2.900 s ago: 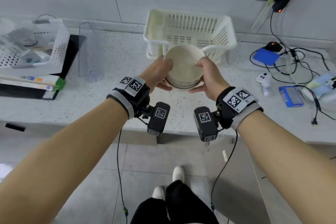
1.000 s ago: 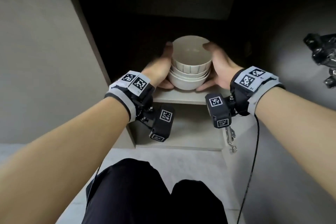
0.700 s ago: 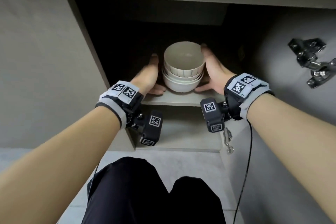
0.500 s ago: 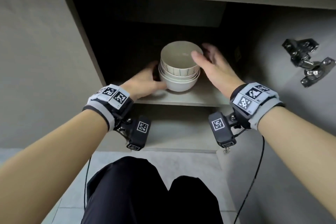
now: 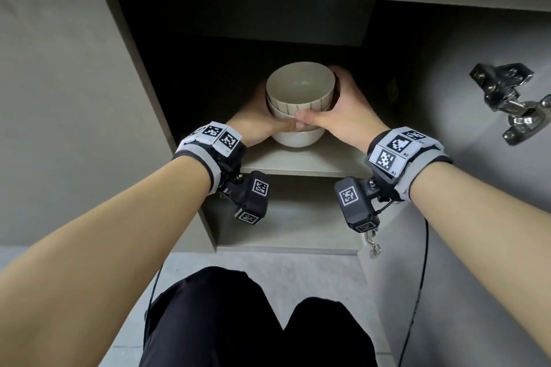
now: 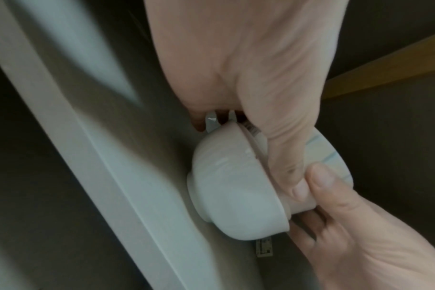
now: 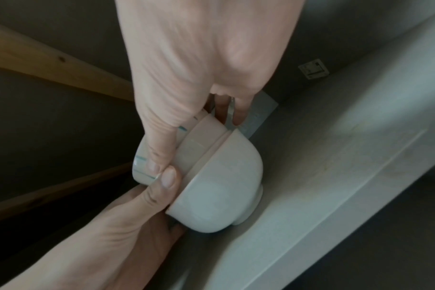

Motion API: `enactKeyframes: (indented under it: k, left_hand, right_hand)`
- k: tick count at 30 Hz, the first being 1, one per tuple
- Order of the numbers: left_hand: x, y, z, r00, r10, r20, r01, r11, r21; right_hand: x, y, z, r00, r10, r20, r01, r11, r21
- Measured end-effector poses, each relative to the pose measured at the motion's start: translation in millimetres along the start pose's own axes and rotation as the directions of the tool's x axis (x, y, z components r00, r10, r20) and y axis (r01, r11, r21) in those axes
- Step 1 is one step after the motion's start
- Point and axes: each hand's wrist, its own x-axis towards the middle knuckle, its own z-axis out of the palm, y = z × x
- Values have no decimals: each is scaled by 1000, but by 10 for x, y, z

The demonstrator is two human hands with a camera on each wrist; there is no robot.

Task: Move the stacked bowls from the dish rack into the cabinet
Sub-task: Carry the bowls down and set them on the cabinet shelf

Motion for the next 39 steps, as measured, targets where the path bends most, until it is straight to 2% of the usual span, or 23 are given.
enactKeyframes:
  k: [7, 11, 23, 32, 39]
  left_hand:
    - [-6, 20, -13, 999, 41, 17, -39, 997, -61]
    - [-35, 18, -3, 999, 48, 15, -46, 994, -97]
    - [-2, -38, -13, 999, 45, -2, -45, 997, -65]
    - [-5, 31, -42, 999, 30, 37, -29, 999, -22]
    - [-67, 69, -9, 1000, 21, 24, -20, 1000, -21]
  right_hand:
    - [14, 21, -88, 998, -27, 65, 33, 995, -94]
    - [-2, 23, -46, 998, -62, 6, 62, 994, -90]
    - [-77, 158, 89, 992, -39, -121, 36, 999, -24]
    - [-49, 133, 47, 992, -41, -121, 33, 997, -69]
    - [-74, 185, 77, 993, -56, -101, 57, 998, 7]
